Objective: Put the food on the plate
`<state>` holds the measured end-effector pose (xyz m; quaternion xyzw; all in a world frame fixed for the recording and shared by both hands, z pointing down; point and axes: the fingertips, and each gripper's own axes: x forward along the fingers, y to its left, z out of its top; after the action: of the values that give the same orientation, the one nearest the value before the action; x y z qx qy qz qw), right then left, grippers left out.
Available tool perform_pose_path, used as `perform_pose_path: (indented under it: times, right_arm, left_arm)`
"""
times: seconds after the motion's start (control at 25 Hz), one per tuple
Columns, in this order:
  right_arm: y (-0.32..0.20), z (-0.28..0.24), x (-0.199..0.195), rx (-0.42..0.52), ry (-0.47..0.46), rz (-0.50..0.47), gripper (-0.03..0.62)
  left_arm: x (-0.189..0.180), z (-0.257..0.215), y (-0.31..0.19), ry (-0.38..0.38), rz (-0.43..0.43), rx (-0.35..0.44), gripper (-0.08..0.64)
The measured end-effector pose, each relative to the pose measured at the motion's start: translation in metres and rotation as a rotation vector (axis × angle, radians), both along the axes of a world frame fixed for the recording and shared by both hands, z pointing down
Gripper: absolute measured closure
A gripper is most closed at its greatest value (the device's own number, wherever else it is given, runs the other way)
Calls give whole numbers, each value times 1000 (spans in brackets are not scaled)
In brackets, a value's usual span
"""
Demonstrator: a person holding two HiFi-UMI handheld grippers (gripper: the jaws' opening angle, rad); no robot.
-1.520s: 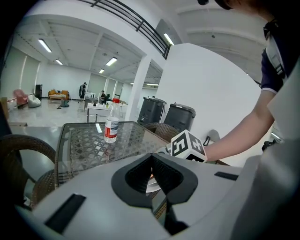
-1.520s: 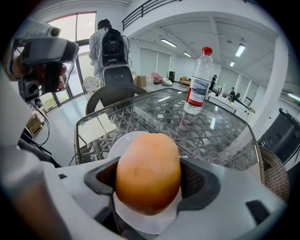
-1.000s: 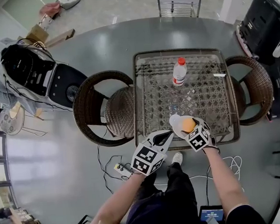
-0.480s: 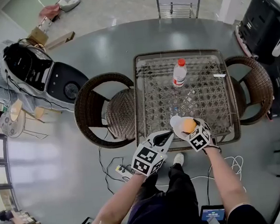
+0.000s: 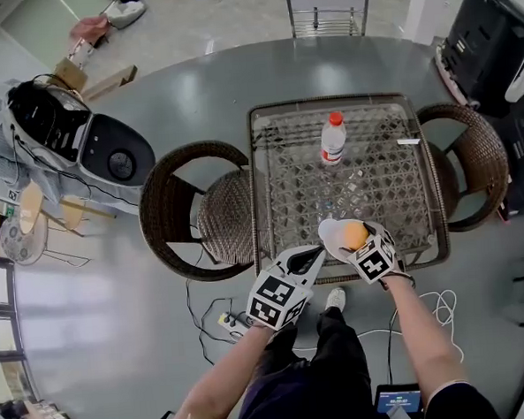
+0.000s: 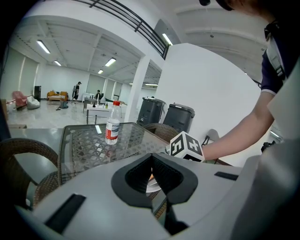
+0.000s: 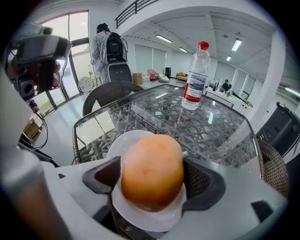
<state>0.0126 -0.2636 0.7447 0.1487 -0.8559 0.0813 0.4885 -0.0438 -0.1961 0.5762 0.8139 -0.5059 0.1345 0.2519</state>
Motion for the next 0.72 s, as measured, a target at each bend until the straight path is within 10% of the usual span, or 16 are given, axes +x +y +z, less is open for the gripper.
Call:
perform_pose_path:
  times: [0.72]
  right_arm:
    - [-7,-68,5,61,-135,91,172]
  left_arm:
    - [6,-16,-7,16,50,41,552]
